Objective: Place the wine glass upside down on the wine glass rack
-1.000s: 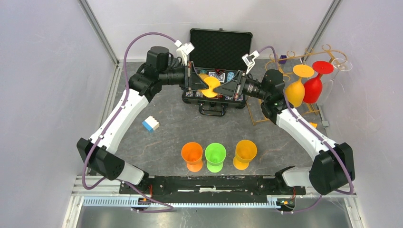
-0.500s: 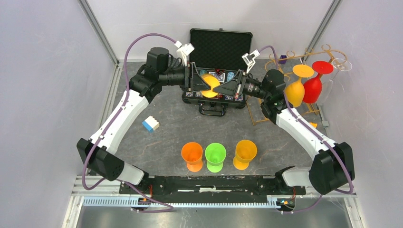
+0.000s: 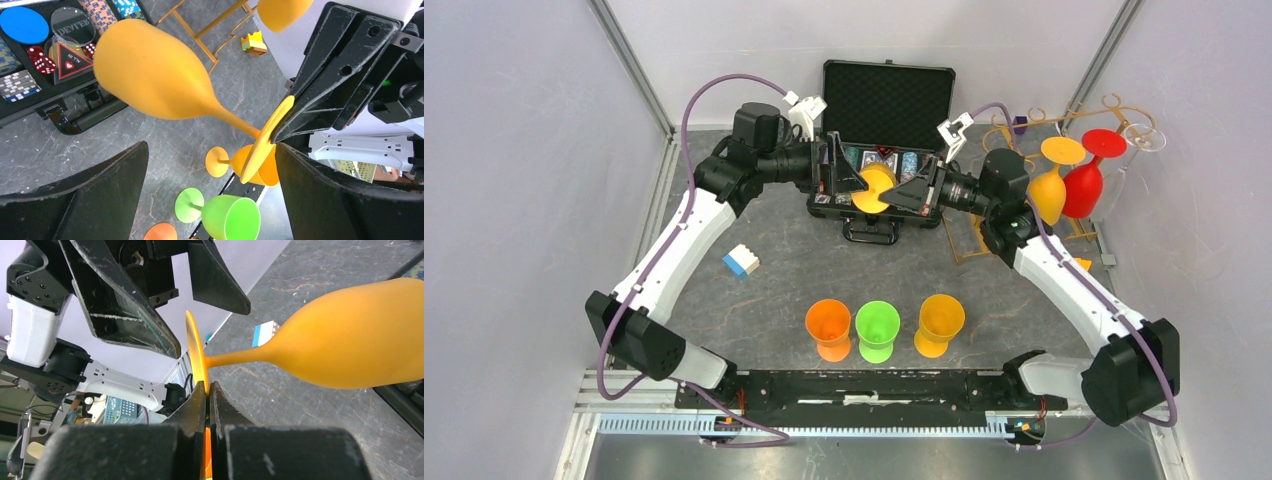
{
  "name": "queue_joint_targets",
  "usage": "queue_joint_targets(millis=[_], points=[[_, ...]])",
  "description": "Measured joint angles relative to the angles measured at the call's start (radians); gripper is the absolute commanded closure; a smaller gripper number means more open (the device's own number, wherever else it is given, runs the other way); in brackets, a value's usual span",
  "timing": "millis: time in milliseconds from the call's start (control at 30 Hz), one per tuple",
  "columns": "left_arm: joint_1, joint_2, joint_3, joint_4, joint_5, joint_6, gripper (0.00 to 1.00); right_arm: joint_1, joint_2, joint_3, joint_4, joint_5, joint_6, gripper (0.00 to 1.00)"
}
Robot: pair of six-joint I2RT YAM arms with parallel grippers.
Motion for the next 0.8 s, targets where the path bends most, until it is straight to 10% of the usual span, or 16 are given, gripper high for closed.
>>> queue_joint_targets(millis=[800], points=[[0.008,0.023,0.001,-0.013,-0.019,0.0,0.0,0.0,-0.169,-0.045,-0.549,0.119,-0.306,1.0]])
